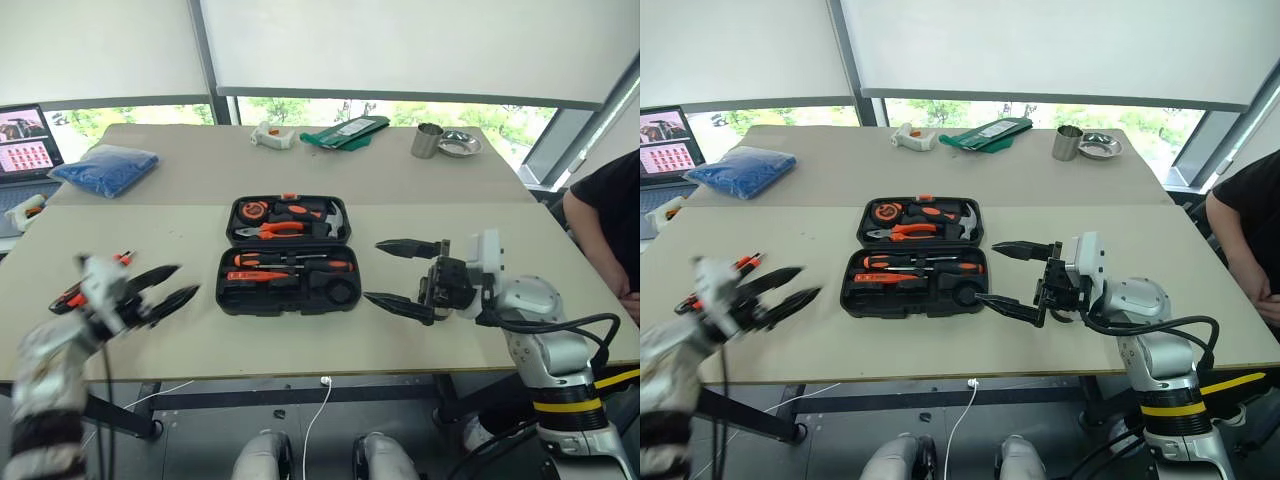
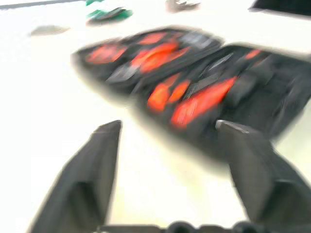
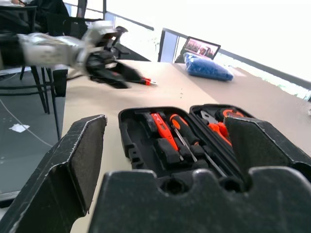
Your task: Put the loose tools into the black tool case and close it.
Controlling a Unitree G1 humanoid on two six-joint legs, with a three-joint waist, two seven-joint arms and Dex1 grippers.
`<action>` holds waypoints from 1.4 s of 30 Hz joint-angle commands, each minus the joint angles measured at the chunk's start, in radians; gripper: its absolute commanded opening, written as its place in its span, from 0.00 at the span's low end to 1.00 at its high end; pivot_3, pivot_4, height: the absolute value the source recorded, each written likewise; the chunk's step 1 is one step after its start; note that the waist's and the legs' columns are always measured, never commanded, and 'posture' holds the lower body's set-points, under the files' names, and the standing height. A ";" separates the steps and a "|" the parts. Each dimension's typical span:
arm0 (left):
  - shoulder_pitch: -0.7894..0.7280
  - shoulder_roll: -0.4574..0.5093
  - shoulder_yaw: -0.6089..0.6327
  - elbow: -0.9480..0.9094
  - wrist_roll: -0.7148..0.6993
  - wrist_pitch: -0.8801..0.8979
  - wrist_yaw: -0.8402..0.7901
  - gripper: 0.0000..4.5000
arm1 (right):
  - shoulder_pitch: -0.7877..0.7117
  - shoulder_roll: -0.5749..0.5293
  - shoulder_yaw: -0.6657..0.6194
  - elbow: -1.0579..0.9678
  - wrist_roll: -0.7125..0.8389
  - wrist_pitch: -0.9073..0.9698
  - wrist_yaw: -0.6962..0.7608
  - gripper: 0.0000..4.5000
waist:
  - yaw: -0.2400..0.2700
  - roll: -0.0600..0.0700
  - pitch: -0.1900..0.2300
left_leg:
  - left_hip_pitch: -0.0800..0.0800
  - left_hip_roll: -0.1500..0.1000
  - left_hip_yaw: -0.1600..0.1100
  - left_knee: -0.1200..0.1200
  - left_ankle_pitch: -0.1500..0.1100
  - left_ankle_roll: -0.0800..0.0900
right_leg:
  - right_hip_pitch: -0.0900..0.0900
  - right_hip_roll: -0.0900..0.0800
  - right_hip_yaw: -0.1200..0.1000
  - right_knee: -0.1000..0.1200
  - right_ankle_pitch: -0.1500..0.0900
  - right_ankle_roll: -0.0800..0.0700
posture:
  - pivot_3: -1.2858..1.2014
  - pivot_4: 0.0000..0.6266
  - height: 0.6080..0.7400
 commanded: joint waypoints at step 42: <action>-0.847 0.294 -0.369 1.038 0.375 0.220 0.216 0.84 | 0.264 -0.033 -0.102 -0.332 0.107 0.034 -0.186 1.00 | 0.024 -0.008 -0.004 | 0.000 0.001 0.013 -0.014 0.001 -0.004 | -0.003 0.002 0.002 -0.011 0.003 0.000 | 0.52 0.24 1.00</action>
